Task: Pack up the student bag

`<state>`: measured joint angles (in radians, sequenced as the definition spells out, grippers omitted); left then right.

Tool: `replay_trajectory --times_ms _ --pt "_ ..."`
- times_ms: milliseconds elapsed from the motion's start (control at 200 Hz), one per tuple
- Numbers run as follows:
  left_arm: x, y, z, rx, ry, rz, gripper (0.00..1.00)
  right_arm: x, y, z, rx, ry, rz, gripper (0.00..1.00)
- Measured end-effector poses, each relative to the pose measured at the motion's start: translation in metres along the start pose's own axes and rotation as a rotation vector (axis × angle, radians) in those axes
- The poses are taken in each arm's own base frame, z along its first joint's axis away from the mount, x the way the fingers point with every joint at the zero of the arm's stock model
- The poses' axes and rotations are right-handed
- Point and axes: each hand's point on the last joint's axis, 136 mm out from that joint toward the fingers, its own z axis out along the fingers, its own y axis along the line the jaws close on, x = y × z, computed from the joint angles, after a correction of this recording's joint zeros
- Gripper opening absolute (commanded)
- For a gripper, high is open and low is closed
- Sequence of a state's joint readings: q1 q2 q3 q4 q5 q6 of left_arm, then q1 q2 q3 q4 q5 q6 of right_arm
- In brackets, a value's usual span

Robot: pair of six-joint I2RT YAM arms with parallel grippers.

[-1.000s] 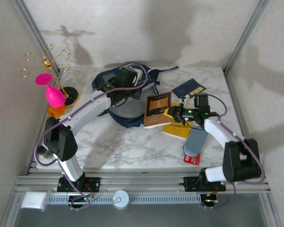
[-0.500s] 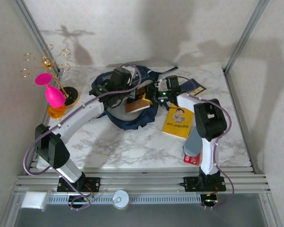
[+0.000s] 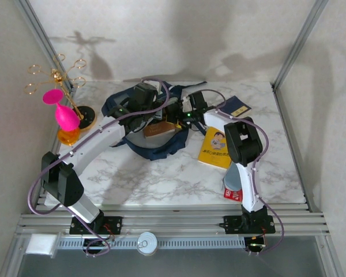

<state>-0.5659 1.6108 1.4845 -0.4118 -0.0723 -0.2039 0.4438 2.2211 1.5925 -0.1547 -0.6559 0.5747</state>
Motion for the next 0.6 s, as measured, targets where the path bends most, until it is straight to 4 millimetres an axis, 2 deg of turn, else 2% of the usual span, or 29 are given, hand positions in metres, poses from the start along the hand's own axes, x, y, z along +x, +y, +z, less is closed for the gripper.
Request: replay_trajectory --times_ms 220,441,501,601 --pt "-0.004 -0.004 0.000 0.016 -0.016 -0.006 0.00 0.028 -0.007 -0.033 0.153 -0.052 -0.016 0.55" --pt "-0.002 -0.009 0.001 0.041 -0.012 -0.009 0.00 0.052 -0.012 -0.040 0.283 -0.068 -0.054 0.61" --pt "0.001 -0.009 0.002 0.043 -0.007 -0.008 0.00 0.059 -0.009 -0.046 0.277 -0.074 -0.060 0.63" --pt "0.005 -0.008 0.003 0.041 0.001 -0.007 0.00 0.059 0.004 -0.062 0.253 -0.104 -0.067 0.65"
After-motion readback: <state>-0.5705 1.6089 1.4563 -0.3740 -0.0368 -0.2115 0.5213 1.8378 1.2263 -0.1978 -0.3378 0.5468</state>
